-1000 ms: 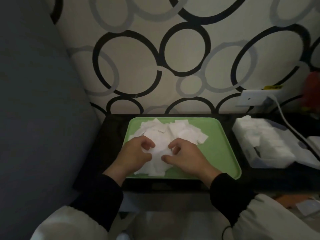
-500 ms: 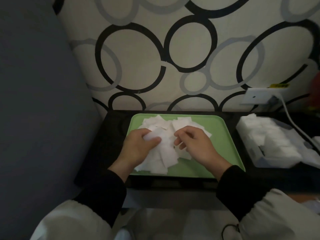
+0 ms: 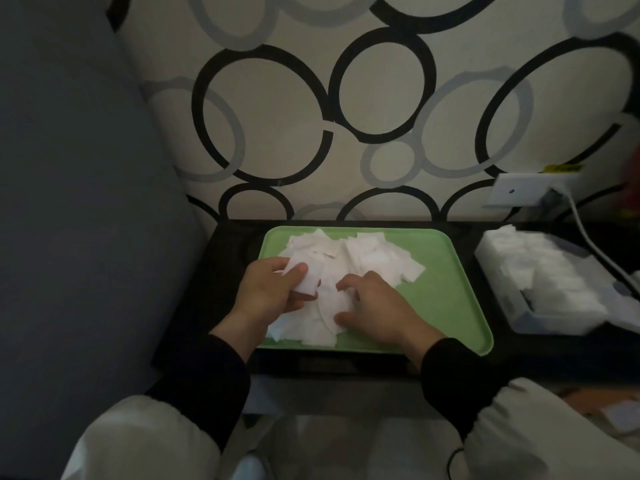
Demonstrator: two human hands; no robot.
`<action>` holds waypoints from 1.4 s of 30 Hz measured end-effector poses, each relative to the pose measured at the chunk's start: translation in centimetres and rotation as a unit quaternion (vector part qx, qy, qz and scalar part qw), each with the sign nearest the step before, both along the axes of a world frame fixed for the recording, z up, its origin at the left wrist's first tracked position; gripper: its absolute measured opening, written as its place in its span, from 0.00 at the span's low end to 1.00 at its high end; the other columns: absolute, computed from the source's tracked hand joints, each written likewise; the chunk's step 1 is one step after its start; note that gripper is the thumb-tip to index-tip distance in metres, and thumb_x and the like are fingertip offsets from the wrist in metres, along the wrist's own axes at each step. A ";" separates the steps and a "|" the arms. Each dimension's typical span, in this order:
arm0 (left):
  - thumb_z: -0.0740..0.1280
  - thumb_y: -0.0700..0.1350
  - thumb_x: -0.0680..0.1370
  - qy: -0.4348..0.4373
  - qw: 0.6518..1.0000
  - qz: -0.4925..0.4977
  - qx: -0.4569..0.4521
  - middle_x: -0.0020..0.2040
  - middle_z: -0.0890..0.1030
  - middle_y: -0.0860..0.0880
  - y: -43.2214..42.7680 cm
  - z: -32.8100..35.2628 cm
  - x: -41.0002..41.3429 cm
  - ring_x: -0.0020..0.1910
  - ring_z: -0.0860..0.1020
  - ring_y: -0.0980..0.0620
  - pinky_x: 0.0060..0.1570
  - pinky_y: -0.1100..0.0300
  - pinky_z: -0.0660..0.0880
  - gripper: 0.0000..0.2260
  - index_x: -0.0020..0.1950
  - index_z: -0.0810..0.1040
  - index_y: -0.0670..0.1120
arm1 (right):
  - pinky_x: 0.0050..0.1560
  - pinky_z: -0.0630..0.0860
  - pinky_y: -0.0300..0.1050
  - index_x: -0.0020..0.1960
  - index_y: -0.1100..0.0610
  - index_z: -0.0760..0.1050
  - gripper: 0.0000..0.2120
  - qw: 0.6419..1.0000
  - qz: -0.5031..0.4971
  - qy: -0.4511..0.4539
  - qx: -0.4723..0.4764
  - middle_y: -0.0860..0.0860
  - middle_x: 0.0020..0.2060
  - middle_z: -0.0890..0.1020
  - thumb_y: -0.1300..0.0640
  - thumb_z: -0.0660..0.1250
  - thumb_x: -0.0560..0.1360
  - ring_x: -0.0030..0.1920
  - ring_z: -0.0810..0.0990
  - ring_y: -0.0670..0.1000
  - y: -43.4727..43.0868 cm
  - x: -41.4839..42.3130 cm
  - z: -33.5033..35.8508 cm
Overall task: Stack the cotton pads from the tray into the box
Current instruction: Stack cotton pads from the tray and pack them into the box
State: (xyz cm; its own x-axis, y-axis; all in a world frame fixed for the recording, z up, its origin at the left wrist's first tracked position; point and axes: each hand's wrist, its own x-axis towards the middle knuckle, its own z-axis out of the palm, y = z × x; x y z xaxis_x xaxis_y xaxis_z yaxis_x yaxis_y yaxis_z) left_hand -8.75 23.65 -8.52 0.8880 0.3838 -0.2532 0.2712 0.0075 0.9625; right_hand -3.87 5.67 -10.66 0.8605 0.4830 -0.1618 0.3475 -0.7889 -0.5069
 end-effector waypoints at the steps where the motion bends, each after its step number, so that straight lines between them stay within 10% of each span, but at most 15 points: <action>1: 0.68 0.45 0.81 -0.001 1.000 0.001 -0.001 0.47 0.86 0.44 0.0 0.0 0.0 0.39 0.86 0.50 0.32 0.62 0.78 0.10 0.61 0.78 0.44 | 0.57 0.76 0.50 0.64 0.45 0.71 0.24 1.000 -0.002 -0.003 0.001 0.50 0.56 0.71 0.45 0.73 0.71 0.53 0.76 0.53 0.0 0.0 0.1; 9: 0.69 0.44 0.80 -0.004 1.000 -0.002 0.008 0.51 0.83 0.45 0.4 0.0 0.2 0.40 0.86 0.50 0.32 0.63 0.78 0.02 0.52 0.78 0.50 | 0.38 0.70 0.39 0.41 0.51 0.72 0.10 0.994 -0.023 0.018 0.110 0.46 0.40 0.77 0.56 0.74 0.70 0.39 0.75 0.46 -0.7 0.7 0.2; 15: 0.70 0.43 0.79 0.006 1.000 -0.001 0.019 0.51 0.83 0.43 0.7 -0.3 0.1 0.41 0.84 0.50 0.32 0.64 0.78 0.06 0.55 0.80 0.46 | 0.38 0.72 0.38 0.51 0.52 0.77 0.13 0.986 -0.030 0.066 0.150 0.49 0.45 0.82 0.50 0.76 0.71 0.43 0.79 0.46 -0.6 0.5 0.0; 21: 0.70 0.44 0.79 0.004 1.000 0.006 0.004 0.51 0.83 0.45 0.4 0.1 0.1 0.47 0.83 0.48 0.36 0.61 0.78 0.02 0.51 0.81 0.48 | 0.36 0.69 0.44 0.40 0.62 0.77 0.13 0.979 -0.058 0.038 0.191 0.56 0.35 0.79 0.52 0.72 0.74 0.35 0.75 0.50 -0.1 0.6 -0.2; 30: 0.71 0.39 0.78 -0.011 0.999 0.037 -0.028 0.50 0.83 0.43 -0.6 0.3 0.3 0.43 0.84 0.47 0.33 0.64 0.78 0.02 0.49 0.81 0.45 | 0.54 0.79 0.60 0.55 0.60 0.81 0.08 0.860 -0.135 0.218 0.441 0.56 0.50 0.86 0.61 0.68 0.77 0.52 0.83 0.62 -2.8 1.2 1.6; 42: 0.67 0.39 0.80 -0.066 0.990 -0.035 -0.115 0.49 0.87 0.44 -4.6 1.7 0.5 0.48 0.85 0.48 0.44 0.60 0.81 0.07 0.49 0.85 0.47 | 0.37 0.73 0.41 0.56 0.58 0.81 0.09 0.854 -0.095 0.250 0.446 0.54 0.44 0.86 0.59 0.70 0.77 0.40 0.81 0.49 -2.9 0.8 1.6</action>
